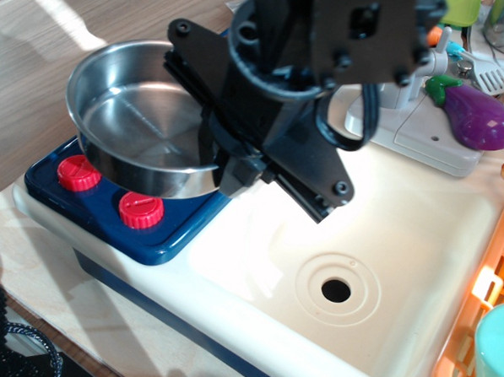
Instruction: Put pan on stove from sink
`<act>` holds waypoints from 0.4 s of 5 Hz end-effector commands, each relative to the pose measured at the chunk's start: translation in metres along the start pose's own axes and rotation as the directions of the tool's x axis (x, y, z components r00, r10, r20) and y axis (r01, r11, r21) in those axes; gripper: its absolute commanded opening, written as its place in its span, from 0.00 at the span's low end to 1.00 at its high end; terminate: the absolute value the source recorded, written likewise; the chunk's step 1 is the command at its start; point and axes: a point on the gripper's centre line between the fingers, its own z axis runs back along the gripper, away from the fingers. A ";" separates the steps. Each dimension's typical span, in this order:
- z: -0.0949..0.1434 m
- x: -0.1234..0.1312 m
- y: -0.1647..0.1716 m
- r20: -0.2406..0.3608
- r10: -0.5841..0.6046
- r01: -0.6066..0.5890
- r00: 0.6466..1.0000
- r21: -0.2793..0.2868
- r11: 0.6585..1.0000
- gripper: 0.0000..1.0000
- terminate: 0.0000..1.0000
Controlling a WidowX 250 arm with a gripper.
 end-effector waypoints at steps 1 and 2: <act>-0.016 0.012 0.010 0.108 -0.014 0.017 0.994 -0.024 1.000 0.00 0.00; -0.025 0.018 0.015 0.146 -0.044 0.048 0.988 -0.028 0.998 0.00 0.00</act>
